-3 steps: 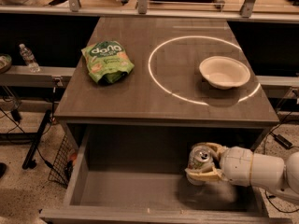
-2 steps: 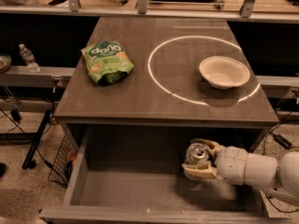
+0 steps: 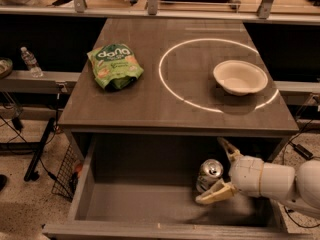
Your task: Place 7up can into top drawer
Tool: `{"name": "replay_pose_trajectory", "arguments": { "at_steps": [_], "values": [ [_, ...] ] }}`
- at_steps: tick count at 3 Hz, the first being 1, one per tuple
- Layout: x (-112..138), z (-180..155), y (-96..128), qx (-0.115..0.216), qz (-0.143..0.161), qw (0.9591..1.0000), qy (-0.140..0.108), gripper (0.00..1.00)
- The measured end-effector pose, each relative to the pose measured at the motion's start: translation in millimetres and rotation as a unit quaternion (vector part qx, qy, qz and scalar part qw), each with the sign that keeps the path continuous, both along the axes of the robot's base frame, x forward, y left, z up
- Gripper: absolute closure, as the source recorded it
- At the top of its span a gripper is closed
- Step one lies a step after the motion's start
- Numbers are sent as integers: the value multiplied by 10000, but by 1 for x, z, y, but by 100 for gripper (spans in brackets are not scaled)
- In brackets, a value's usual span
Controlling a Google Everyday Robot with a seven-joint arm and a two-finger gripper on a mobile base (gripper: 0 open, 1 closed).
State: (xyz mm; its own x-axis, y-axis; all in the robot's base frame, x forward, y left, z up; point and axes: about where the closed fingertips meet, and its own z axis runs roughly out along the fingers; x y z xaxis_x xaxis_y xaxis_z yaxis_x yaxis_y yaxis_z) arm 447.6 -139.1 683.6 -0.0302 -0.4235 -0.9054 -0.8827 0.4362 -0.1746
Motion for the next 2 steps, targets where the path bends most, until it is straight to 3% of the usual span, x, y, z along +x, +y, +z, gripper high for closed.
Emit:
{"name": "replay_pose_trajectory", "arguments": {
  "at_steps": [1, 2],
  "values": [
    [-2, 7, -14, -195, -117, 9997, 133, 0],
    [-3, 26, -34, -439, -214, 9985, 228, 11]
  ]
}}
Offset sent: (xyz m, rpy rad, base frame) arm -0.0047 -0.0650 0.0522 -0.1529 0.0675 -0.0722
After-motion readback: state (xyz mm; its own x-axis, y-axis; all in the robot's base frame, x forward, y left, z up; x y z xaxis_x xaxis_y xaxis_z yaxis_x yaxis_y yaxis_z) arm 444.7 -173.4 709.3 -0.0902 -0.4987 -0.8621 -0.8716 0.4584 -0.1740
